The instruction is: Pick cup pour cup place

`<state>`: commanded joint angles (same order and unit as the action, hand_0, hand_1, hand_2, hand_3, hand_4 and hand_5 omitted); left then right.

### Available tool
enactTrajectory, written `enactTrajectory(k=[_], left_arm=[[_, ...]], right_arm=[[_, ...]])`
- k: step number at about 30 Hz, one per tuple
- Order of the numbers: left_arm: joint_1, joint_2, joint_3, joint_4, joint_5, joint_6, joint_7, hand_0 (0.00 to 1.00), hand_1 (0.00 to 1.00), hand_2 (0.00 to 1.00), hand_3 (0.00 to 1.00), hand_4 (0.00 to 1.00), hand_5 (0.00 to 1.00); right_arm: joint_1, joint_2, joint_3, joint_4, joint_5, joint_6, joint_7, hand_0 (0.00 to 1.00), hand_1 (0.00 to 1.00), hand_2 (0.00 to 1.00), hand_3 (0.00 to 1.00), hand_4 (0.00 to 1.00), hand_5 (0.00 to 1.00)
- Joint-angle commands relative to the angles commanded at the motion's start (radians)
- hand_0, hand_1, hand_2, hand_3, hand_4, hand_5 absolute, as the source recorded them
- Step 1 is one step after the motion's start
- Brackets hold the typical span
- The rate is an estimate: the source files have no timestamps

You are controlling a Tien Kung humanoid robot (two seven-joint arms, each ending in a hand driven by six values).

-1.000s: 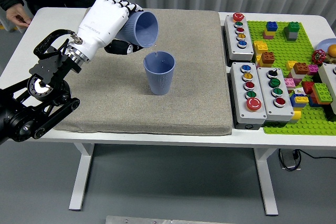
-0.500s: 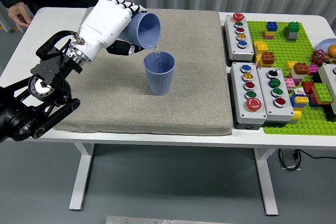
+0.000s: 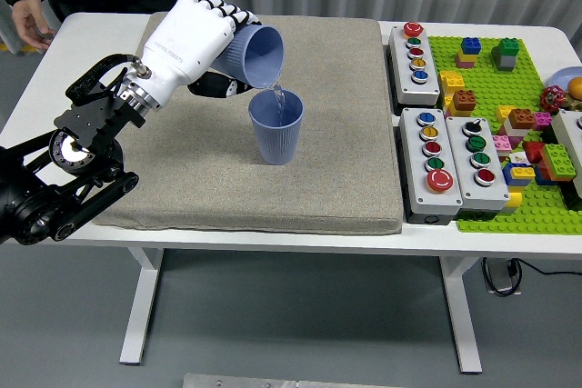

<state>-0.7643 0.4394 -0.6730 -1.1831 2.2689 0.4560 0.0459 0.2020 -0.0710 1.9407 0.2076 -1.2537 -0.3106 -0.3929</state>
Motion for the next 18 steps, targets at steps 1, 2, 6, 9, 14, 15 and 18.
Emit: enactTrajectory(k=[1,2,6,9,14,15,18], left_arm=[[-0.005,0.003,0.010,0.001,0.000,0.002,0.004,0.427,0.440,0.476,0.484,0.711,0.175],[-0.007,0.003,0.015,0.002,0.000,0.002,0.005,0.427,0.440,0.476,0.484,0.711,0.175],[-0.013,0.008,0.026,0.003,0.000,0.012,0.014,0.428,0.440,0.474,0.484,0.709,0.175],[-0.019,0.013,0.038,0.004,0.000,0.014,0.018,0.428,0.440,0.474,0.484,0.709,0.175],[-0.031,0.020,0.054,0.008,0.000,0.017,0.020,0.429,0.440,0.474,0.484,0.709,0.177],[-0.034,0.021,0.056,0.010,0.000,0.013,0.016,0.429,0.440,0.474,0.484,0.709,0.177],[-0.042,0.024,0.066,0.016,0.000,0.007,0.010,0.429,0.440,0.473,0.485,0.710,0.179]], right_arm=[[0.000,0.000,-0.002,0.000,0.001,-0.001,0.000,0.668,0.610,0.557,0.550,0.002,0.195],[0.000,0.000,-0.002,0.000,0.001,-0.001,0.000,0.668,0.610,0.557,0.550,0.002,0.195],[-0.002,0.001,-0.003,0.000,0.001,-0.002,0.000,0.668,0.609,0.557,0.549,0.002,0.194],[-0.002,0.000,-0.003,0.000,0.001,-0.002,-0.001,0.668,0.609,0.557,0.549,0.002,0.194],[-0.001,0.000,-0.003,0.000,0.001,-0.002,-0.001,0.669,0.609,0.557,0.549,0.002,0.192],[-0.001,0.000,-0.003,0.000,0.001,-0.002,-0.001,0.669,0.609,0.557,0.549,0.002,0.192],[0.001,0.000,-0.003,0.000,0.001,-0.002,-0.001,0.669,0.610,0.556,0.550,0.002,0.191]])
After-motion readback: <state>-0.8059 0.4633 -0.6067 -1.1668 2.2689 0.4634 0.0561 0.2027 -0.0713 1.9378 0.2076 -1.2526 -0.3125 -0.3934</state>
